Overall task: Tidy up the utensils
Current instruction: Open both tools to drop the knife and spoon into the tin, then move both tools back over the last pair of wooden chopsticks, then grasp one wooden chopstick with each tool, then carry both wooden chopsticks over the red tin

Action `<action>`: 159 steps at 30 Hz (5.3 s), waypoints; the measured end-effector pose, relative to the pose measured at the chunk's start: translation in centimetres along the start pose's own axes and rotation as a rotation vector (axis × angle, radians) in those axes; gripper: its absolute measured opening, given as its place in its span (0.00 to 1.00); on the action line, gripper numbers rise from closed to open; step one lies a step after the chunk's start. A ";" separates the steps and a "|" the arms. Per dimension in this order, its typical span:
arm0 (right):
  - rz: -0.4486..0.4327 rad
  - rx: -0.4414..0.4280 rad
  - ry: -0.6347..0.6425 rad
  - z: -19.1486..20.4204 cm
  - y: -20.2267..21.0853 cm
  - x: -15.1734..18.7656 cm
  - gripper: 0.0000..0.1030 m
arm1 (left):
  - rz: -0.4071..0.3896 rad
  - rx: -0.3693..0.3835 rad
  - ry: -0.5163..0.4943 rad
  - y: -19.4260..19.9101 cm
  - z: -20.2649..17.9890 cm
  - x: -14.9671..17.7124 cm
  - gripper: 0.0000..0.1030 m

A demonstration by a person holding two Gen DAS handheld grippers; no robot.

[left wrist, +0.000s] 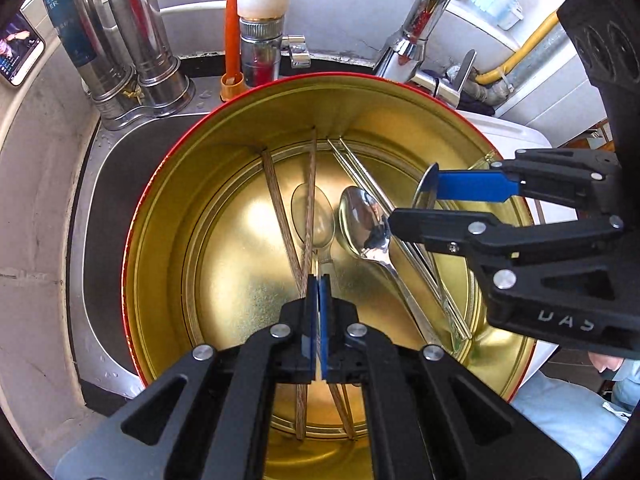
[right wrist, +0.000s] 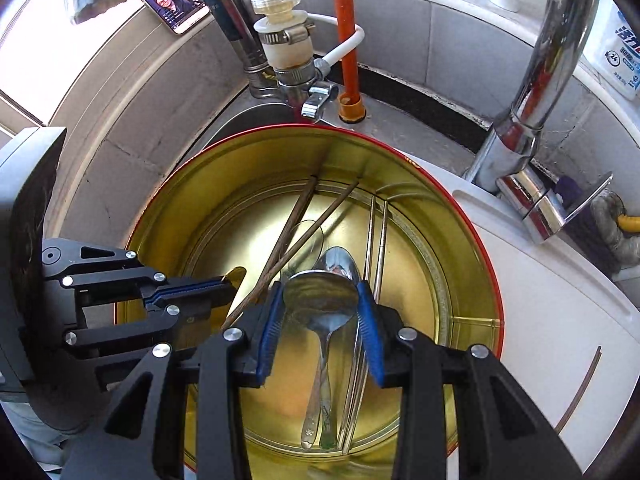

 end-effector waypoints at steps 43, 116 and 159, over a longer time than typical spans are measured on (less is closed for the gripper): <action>0.041 0.172 0.155 -4.4 6.8 6.3 0.88 | 0.104 -0.090 -0.061 2.6 -4.2 2.9 0.75; 0.151 0.302 -0.389 -30.8 4.4 20.3 0.88 | 0.143 -0.091 -0.149 -11.6 -30.3 0.1 0.75; -0.131 0.112 -0.364 -21.1 18.2 15.1 0.05 | -0.183 -0.057 -0.183 3.1 -23.9 -2.9 0.06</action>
Point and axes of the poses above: each gripper's, at about its wrist camera, not at the fingertips, and y roughly against the way its jaws point, z to its left, x to its underside, the point moved 8 cm from there along -y, roughly the way its jaws point, and after that the axes turned 3 degrees about z, right-handed, at the moved point
